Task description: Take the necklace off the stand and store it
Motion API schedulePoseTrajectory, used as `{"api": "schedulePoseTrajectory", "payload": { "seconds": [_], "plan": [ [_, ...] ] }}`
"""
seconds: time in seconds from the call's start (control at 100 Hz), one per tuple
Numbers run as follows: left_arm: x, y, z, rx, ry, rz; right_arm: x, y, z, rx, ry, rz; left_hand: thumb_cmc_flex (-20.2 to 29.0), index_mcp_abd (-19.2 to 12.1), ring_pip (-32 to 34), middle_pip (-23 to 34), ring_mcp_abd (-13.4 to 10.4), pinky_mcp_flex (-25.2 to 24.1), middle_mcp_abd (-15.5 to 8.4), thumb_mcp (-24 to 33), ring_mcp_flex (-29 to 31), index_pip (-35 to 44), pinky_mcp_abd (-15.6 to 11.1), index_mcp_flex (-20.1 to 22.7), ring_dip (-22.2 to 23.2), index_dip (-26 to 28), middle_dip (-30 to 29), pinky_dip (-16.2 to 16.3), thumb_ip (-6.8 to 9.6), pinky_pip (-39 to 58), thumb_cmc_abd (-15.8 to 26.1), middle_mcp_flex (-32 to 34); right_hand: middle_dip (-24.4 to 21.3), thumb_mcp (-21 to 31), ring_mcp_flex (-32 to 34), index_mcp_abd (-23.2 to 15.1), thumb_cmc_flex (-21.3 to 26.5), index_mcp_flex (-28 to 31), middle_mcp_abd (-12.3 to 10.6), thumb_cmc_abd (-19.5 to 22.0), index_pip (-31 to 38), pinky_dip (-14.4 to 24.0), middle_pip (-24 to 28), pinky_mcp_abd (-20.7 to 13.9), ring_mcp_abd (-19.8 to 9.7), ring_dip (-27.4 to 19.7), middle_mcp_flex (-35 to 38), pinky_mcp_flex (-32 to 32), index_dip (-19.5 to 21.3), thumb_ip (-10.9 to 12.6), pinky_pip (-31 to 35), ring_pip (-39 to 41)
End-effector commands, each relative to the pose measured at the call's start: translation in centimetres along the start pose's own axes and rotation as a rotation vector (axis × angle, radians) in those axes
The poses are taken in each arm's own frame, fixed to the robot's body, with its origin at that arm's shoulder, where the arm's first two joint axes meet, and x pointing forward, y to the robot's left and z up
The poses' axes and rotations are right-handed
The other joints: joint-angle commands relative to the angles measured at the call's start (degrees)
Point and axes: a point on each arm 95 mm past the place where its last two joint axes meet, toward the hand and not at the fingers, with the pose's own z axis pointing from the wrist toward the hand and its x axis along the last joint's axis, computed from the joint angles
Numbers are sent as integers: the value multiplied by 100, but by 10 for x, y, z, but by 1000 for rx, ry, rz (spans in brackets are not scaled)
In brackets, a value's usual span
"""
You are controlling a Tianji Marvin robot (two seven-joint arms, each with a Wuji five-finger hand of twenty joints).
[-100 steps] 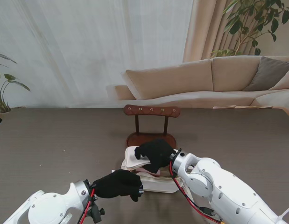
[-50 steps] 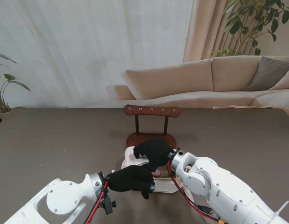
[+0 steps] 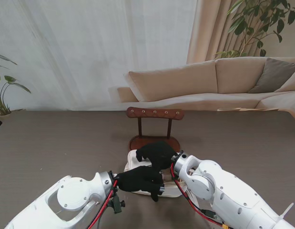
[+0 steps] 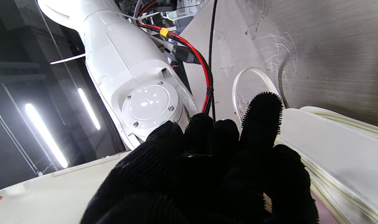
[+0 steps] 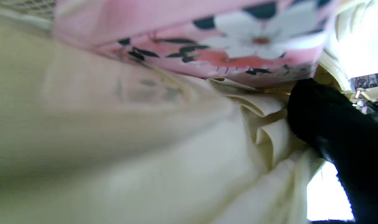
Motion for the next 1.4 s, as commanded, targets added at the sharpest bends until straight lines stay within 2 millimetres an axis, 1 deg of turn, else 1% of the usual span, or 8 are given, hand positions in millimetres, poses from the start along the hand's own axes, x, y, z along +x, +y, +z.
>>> {"api": "schedulePoseTrajectory", "payload": {
  "seconds": [0.0,0.11,0.25,0.64,0.84,0.98,1.11,1.39],
  "plan": [
    [19,12,7,-38,57,1,8,-67,-24,186,-16,59,26,-707,-138,50,-313,-183,-412,21,17,206,-836,235,-54,-13,-108,197,108,468,-27,189,-291,455,700,-122,657,-38,-64,115,-268,-194,-458,-504,-1079,-1033,-89,-1224,-37,435,-77,-1255],
    [17,12,-2,-12,30,7,7,-64,-26,182,-26,93,45,-694,-153,23,-303,-203,-395,6,-1,196,-830,233,-55,-18,-129,175,114,448,-29,184,-293,200,289,-284,248,-264,-22,42,-335,-231,-507,-119,-717,-1084,-311,-1595,-52,383,-325,-1447],
    [14,12,-16,23,-3,20,5,-57,-28,171,-23,134,54,-706,-159,9,-302,-207,-402,-15,-1,196,-829,236,-52,-14,-146,156,119,440,-22,193,-420,-174,-242,-397,-187,-506,9,-26,-425,-269,-731,130,-412,-1315,-645,-1998,-78,334,-739,-1982],
    [6,13,-33,64,-49,31,9,-29,-38,126,18,265,71,-687,-174,-4,-292,-223,-389,-54,-10,182,-821,248,-43,-9,-172,98,134,427,-9,206,-833,-788,-1150,-490,-751,-917,45,146,-737,-693,-1160,436,-95,-1913,-1238,-2811,-223,255,-2143,-3048],
    [3,14,-37,62,-72,36,9,-7,-43,77,13,337,79,-690,-171,-1,-296,-227,-390,-64,2,183,-832,243,-38,0,-172,82,137,430,-10,202,-910,-1102,-1333,-511,-878,-982,81,498,-808,-692,-1232,498,-48,-2014,-1352,-2887,-264,263,-2402,-3203],
    [2,15,-43,71,-90,38,3,9,-48,38,-22,351,80,-692,-173,2,-299,-236,-389,-73,1,187,-836,250,-36,4,-173,72,138,430,-6,202,-922,-1456,-1308,-543,-931,-918,107,1033,-816,-583,-1227,478,-85,-2014,-1291,-2816,-270,332,-2444,-3179],
    [1,16,-47,75,-107,46,-10,20,-50,12,-99,335,86,-689,-174,6,-296,-227,-392,-83,2,184,-840,246,-34,5,-173,64,141,439,2,202,-912,-1892,-1178,-532,-820,-811,171,1674,-817,-456,-1219,446,-102,-1978,-1126,-2701,-245,509,-2335,-3071],
    [-3,18,-56,89,-141,46,-49,27,-64,9,-291,200,97,-681,-176,18,-333,-227,-383,-95,-1,184,-830,246,-31,8,-170,49,147,449,1,216,-838,-1850,-724,-445,-804,-517,265,1983,-730,-333,-1090,456,-55,-1825,-658,-2428,-154,634,-1904,-2703]
  ]
}}
